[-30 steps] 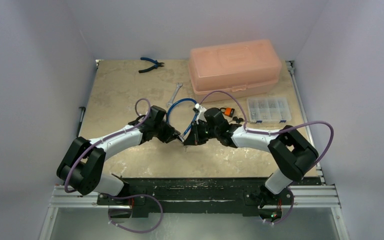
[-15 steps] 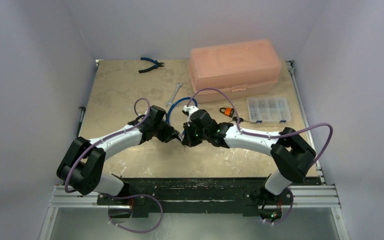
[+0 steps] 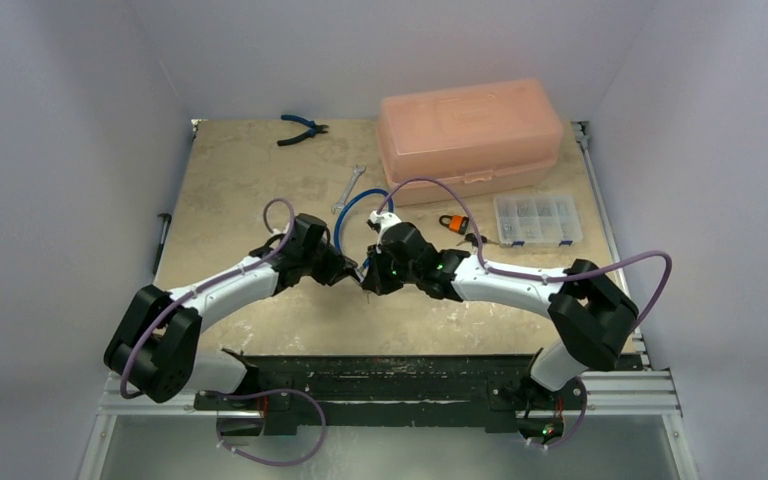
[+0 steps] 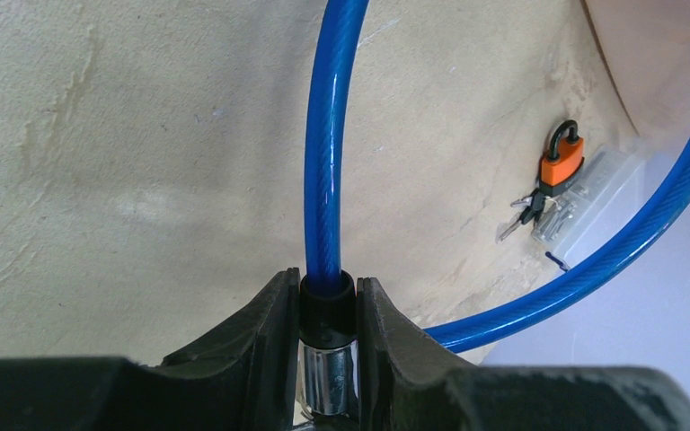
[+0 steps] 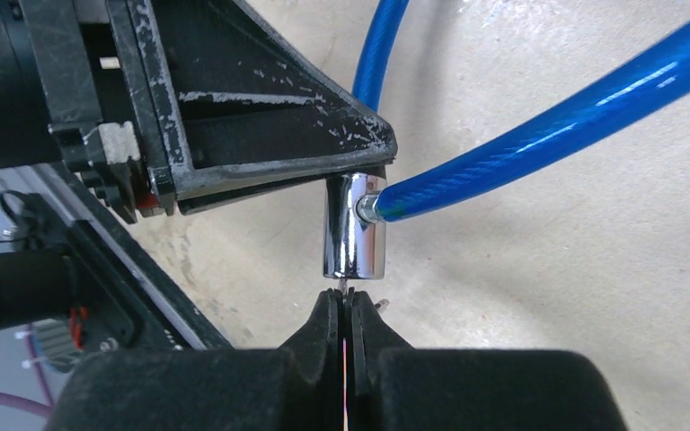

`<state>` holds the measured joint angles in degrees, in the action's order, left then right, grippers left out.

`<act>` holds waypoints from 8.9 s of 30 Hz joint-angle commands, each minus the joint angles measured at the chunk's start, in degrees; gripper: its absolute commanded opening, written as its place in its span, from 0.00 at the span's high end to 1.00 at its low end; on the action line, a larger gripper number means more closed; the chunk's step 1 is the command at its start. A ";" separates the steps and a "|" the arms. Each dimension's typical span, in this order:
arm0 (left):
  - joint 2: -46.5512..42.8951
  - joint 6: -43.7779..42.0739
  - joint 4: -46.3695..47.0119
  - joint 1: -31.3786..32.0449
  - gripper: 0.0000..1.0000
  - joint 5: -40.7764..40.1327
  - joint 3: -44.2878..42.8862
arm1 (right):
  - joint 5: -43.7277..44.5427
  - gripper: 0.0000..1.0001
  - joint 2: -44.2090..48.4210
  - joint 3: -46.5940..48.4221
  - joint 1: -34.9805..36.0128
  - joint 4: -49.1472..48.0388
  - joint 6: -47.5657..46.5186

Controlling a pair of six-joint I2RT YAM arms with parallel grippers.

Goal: Unlock with the key

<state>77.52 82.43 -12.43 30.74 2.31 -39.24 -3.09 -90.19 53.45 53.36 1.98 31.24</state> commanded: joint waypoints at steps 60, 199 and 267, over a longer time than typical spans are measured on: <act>-36.68 -4.27 47.40 0.51 1.00 -3.89 12.40 | -23.27 1.00 -16.61 -6.41 -11.85 -100.02 90.98; -21.96 -15.73 25.45 0.45 0.48 4.74 20.52 | -10.27 1.00 -2.15 -18.33 -7.05 -46.77 46.45; -23.39 -20.27 -23.61 -9.93 1.00 -41.98 6.86 | -19.25 1.00 -26.26 20.95 -9.57 -13.32 14.39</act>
<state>52.47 61.84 -34.00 23.00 -33.54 -30.33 -23.16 -113.97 67.22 43.86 -14.85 49.28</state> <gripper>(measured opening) 0.303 0.093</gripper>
